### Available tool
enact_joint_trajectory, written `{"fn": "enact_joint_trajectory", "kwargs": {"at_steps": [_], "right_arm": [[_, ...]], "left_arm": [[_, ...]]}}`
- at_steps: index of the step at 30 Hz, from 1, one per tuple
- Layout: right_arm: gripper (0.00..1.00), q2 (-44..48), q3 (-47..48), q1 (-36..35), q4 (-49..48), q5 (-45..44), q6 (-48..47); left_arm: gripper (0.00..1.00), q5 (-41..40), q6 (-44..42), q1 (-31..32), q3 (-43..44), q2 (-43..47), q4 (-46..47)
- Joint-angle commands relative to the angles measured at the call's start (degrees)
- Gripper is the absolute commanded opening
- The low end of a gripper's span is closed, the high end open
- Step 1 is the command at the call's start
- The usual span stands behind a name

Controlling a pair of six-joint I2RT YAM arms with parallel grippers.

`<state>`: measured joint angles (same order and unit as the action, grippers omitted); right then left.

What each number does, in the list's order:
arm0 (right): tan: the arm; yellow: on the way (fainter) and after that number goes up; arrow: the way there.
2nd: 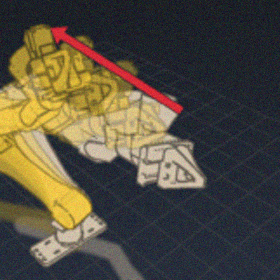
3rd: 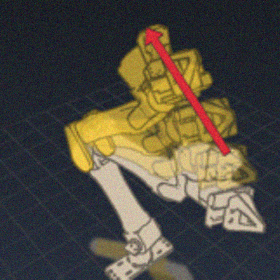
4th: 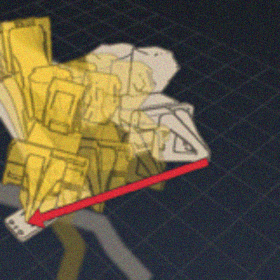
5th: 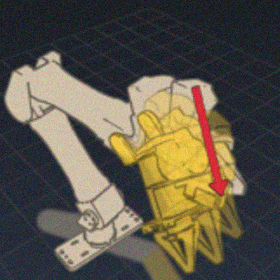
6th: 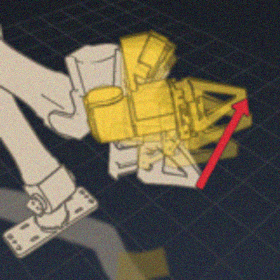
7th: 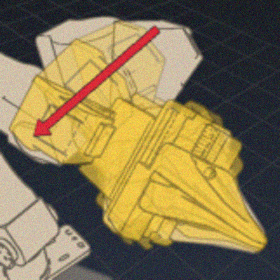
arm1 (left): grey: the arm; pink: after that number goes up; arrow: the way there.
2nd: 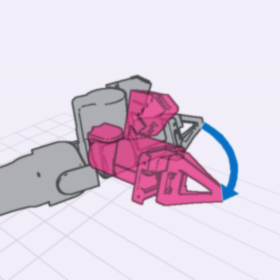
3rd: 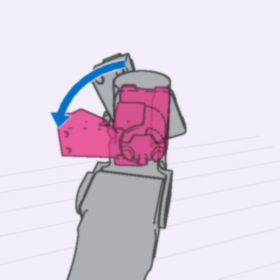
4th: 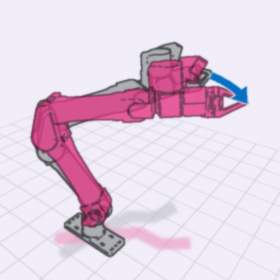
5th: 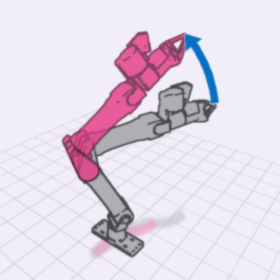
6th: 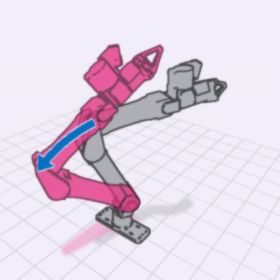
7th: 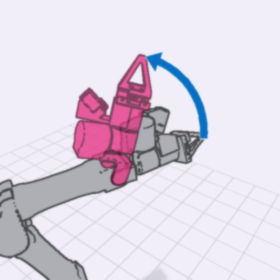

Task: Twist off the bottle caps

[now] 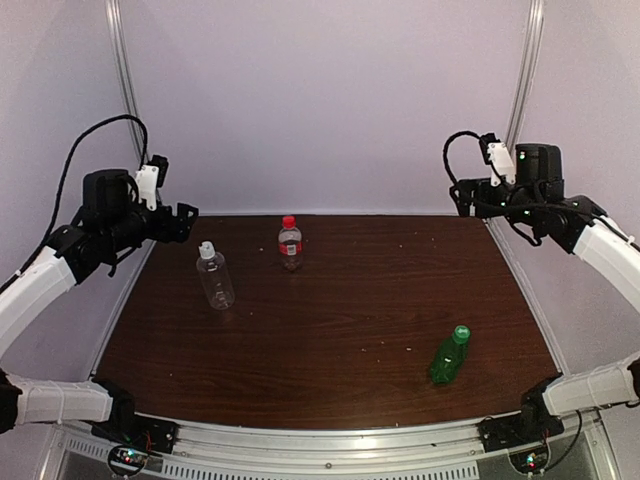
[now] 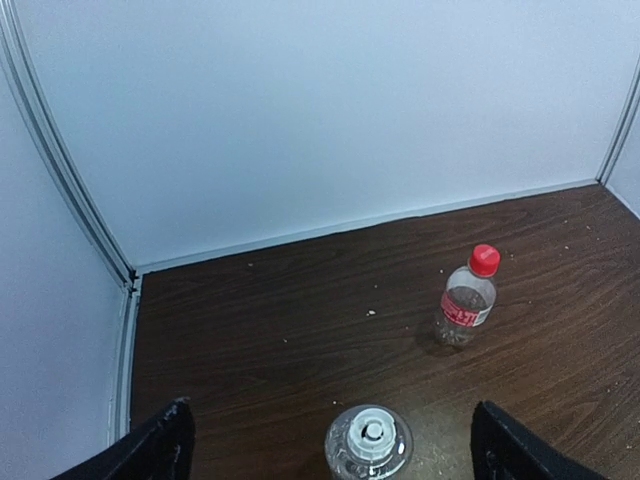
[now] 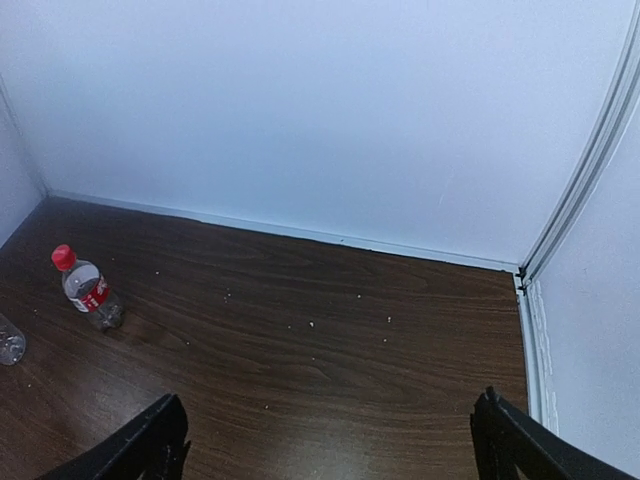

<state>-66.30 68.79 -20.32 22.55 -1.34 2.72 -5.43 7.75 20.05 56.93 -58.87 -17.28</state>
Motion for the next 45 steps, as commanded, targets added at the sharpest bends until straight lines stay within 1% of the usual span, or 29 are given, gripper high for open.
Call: {"fn": "enact_joint_trajectory", "kwargs": {"at_steps": [1,4,10,16,19,24,27,33,36,37,41,45], "right_arm": [[1.00,-1.18,1.83,-1.06,2.46,1.24,-0.45],[1.00,-1.99,1.62,-1.83,2.85,2.59,-0.44],[1.00,-2.98,0.56,-3.01,1.82,4.91,-0.31],[1.00,-3.31,0.10,-3.33,0.32,8.21,0.17],[1.00,-3.11,0.20,-3.42,0.26,9.05,0.18],[1.00,-2.78,0.03,-3.46,0.05,9.71,0.07],[1.00,-3.07,-0.06,-3.48,0.17,9.85,-0.07],[1.00,-4.00,0.11,-3.57,0.40,10.66,-0.08],[1.00,-4.18,0.28,-3.61,0.64,10.70,-0.05],[1.00,-4.12,0.29,-3.60,0.66,10.70,0.00],[1.00,-4.01,0.25,-3.76,0.83,10.61,0.08],[1.00,-4.16,1.19,-4.30,1.11,11.13,-0.17]], "left_arm": [[0.98,3.40,-1.02,0.34,1.90,-2.21,-3.38],[0.98,5.28,-0.72,0.34,2.50,-4.18,-4.24],[0.97,5.43,-0.75,0.34,4.54,-8.87,-6.83],[0.90,8.06,-1.05,0.34,6.52,-14.19,-8.43],[0.82,7.79,-0.98,0.34,7.93,-17.03,-10.10],[0.73,7.41,-0.76,0.34,8.97,-20.71,-11.27],[0.65,7.59,-0.65,0.34,8.93,-21.97,-11.36],[0.58,6.51,-0.70,0.34,8.72,-22.90,-11.34],[0.53,6.30,-1.06,-0.02,9.27,-23.70,-11.29],[0.50,6.27,-1.07,-0.21,9.40,-24.05,-11.24],[0.36,8.60,-1.21,-1.31,9.43,-24.56,-10.72],[0.23,12.36,-3.19,-1.42,9.76,-22.83,-10.69]]}}
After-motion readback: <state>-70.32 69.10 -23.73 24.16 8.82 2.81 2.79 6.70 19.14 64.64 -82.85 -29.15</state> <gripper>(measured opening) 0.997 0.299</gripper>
